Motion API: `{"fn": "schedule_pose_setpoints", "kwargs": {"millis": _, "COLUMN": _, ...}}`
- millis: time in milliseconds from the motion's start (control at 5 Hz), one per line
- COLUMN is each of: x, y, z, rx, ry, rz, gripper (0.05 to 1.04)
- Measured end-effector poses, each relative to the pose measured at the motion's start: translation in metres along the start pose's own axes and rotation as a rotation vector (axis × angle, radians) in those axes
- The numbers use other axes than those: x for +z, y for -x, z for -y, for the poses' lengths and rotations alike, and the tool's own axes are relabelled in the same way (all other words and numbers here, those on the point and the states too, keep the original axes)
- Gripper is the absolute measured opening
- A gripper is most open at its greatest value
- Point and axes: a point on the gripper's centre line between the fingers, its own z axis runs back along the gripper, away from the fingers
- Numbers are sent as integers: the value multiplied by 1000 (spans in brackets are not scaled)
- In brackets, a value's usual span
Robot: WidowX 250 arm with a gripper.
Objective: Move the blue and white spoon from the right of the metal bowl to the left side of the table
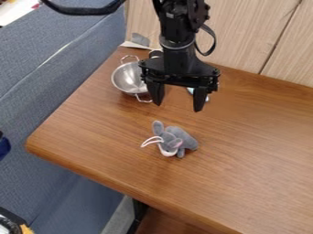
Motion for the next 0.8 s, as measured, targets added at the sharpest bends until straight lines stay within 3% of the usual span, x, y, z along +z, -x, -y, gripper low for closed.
{"fn": "schedule_pose_setpoints", "kwargs": {"millis": 200, "x": -9, "y": 4, "z": 0, "rx": 4, "ry": -4, "rz": -36, "gripper": 999}}
{"fn": "schedule_pose_setpoints", "kwargs": {"millis": 400, "x": -28, "y": -20, "z": 4, "rx": 45, "ry": 19, "rz": -89, "gripper": 999}}
{"fn": "schedule_pose_setpoints", "kwargs": {"millis": 600, "x": -43, "y": -43, "z": -4, "rx": 79, "ry": 24, "rz": -111, "gripper": 999}}
{"fn": "schedule_pose_setpoints", "kwargs": {"millis": 800, "x": -58, "y": -68, "z": -11, "rx": 156, "ry": 56, "rz": -90, "gripper": 999}}
